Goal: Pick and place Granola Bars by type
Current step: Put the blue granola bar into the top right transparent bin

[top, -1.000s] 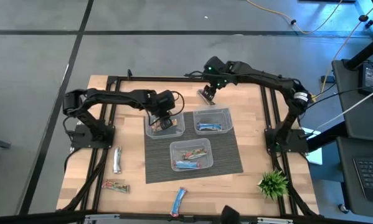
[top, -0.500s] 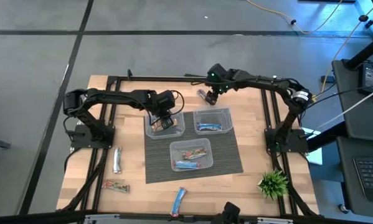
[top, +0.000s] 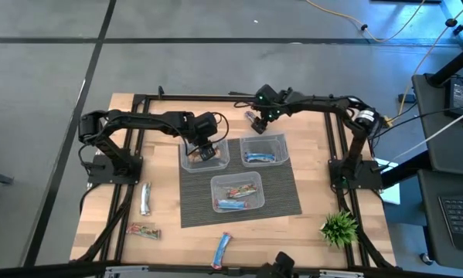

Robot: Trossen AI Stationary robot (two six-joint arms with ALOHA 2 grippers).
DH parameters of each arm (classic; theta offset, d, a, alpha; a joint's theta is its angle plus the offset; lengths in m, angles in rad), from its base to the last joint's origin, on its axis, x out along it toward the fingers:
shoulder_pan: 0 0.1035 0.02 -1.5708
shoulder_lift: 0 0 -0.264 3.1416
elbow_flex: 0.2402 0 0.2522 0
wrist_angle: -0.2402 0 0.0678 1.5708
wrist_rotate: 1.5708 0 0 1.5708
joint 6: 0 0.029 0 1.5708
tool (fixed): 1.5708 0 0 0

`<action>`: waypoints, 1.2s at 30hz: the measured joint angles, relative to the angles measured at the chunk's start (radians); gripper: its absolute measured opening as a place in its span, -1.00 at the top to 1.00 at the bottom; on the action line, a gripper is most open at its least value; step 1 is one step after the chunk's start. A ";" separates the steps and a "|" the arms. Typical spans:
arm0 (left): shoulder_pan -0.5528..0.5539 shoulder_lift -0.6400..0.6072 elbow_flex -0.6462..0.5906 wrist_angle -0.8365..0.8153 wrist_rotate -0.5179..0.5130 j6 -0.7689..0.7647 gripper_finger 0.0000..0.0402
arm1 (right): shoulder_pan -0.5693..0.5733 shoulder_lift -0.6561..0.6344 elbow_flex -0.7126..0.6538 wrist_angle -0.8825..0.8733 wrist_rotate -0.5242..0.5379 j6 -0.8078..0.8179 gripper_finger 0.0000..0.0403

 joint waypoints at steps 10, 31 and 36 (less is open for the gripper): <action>-0.001 0.000 0.000 -0.005 0.000 0.001 0.19 | -0.002 0.059 0.003 0.031 -0.001 0.008 -0.15; -0.001 -0.001 0.000 -0.007 0.005 0.002 0.16 | -0.001 0.064 0.120 -0.054 0.042 0.157 -0.15; -0.001 -0.001 0.000 -0.007 0.005 0.008 0.16 | -0.001 0.097 0.120 -0.031 0.067 0.168 -0.15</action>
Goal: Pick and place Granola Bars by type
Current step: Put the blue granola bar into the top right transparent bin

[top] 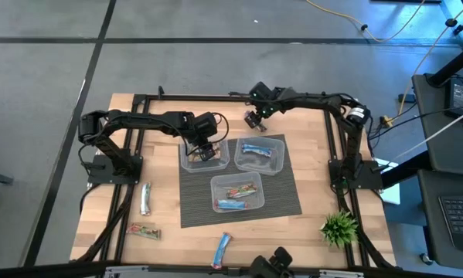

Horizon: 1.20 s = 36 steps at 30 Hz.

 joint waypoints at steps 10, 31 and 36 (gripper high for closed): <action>0.000 0.000 0.000 0.000 0.023 0.003 0.16 | 0.000 0.087 0.000 0.011 -0.012 -0.003 -0.14; -0.011 -0.163 -0.001 -0.310 0.011 -0.230 0.16 | 0.000 0.080 0.002 -0.023 -0.011 -0.154 0.83; -0.076 -0.227 -0.001 -0.403 -0.046 -0.355 0.16 | 0.000 0.033 0.042 -0.093 -0.011 -0.197 0.77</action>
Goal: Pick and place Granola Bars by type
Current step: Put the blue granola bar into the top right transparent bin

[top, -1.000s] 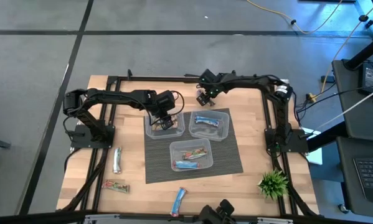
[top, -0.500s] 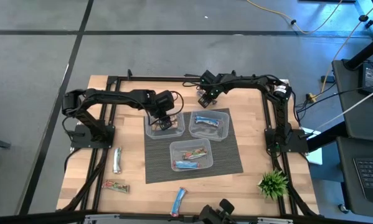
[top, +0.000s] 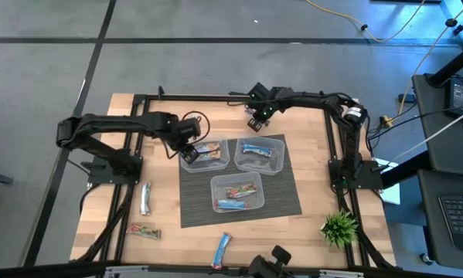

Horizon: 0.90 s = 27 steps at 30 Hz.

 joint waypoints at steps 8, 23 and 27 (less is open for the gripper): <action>-0.150 -0.031 0.000 -0.111 -0.078 -0.277 0.16 | 0.037 -0.038 0.194 -0.256 -0.006 -0.077 0.81; -0.446 -0.030 0.000 -0.382 -0.137 -1.018 0.16 | 0.220 -0.038 0.374 -0.490 -0.010 -0.132 0.76; -0.518 -0.032 -0.056 -0.382 -0.093 -1.106 0.16 | 0.281 -0.038 0.367 -0.557 -0.009 -0.085 0.76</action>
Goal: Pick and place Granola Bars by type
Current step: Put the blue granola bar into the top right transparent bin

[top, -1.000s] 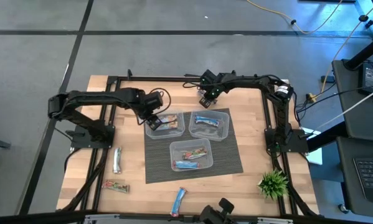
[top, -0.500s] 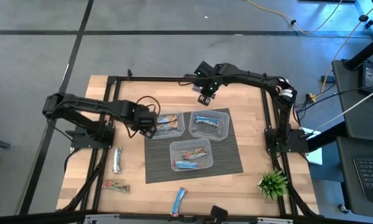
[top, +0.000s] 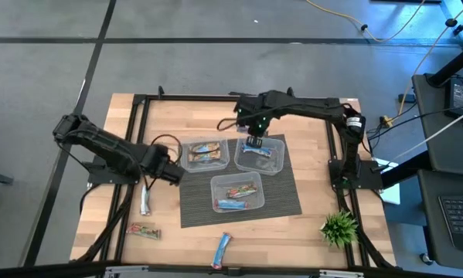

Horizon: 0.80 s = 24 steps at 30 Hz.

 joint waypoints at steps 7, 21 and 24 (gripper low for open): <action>-0.116 -0.002 -0.139 0.118 0.060 -0.122 0.16 | 0.102 0.000 -0.003 -0.105 0.005 0.111 0.76; -0.243 -0.002 -0.167 0.148 0.090 -0.351 0.16 | 0.163 0.000 -0.295 -0.009 0.135 0.224 0.76; -0.270 -0.002 -0.167 0.146 0.106 -0.407 0.16 | 0.162 0.000 -0.347 0.043 0.135 0.245 0.76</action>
